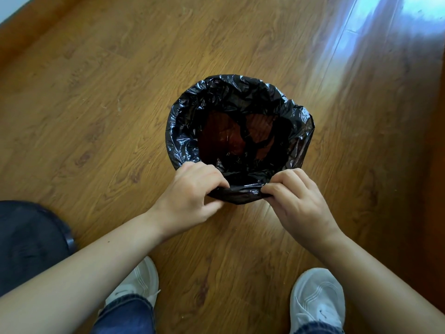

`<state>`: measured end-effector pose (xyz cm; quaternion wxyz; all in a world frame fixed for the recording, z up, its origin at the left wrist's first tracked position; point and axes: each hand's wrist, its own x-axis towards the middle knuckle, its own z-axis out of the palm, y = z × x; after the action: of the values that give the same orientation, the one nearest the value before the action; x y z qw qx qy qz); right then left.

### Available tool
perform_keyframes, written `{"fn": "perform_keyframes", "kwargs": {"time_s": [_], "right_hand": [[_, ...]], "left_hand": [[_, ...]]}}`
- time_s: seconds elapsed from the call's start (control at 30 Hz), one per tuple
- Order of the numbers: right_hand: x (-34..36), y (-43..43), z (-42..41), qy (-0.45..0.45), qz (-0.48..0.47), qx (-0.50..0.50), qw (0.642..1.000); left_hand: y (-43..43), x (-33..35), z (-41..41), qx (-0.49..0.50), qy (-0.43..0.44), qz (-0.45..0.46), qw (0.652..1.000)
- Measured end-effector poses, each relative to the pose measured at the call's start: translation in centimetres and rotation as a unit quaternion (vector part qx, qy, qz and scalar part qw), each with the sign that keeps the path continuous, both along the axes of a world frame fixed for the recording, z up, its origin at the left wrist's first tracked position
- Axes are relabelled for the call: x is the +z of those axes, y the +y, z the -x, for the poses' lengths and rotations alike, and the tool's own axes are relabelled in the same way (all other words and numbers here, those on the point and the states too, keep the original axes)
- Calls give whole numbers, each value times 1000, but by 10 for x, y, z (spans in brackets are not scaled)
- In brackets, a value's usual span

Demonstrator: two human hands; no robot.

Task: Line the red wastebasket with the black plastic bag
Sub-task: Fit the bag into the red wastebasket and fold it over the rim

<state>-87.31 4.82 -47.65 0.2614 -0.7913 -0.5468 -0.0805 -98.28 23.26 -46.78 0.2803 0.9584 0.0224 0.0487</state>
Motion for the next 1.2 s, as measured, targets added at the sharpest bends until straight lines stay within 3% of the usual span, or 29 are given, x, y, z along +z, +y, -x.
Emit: {"fn": "perform_keyframes", "kwargs": {"time_s": [0.27, 0.53, 0.7, 0.8, 0.97, 1.2], "right_hand": [[-4, -5, 4, 17, -2, 14, 1000], [-13, -8, 8, -48, 35, -48, 997], [-8, -11, 8, -32, 29, -13, 999], [-2, -4, 12, -32, -1, -21, 999], [-5, 11, 8, -36, 51, 21, 998], [-3, -2, -6, -45, 41, -22, 998]], "left_hand": [[-5, 0, 7, 15, -15, 24, 999], [-12, -5, 6, 44, -5, -33, 998], [-15, -5, 3, 58, -7, -41, 997], [-15, -6, 3, 53, -15, -48, 997], [-12, -8, 7, 36, -26, -40, 998], [1, -7, 13, 22, -27, -28, 999]]}}
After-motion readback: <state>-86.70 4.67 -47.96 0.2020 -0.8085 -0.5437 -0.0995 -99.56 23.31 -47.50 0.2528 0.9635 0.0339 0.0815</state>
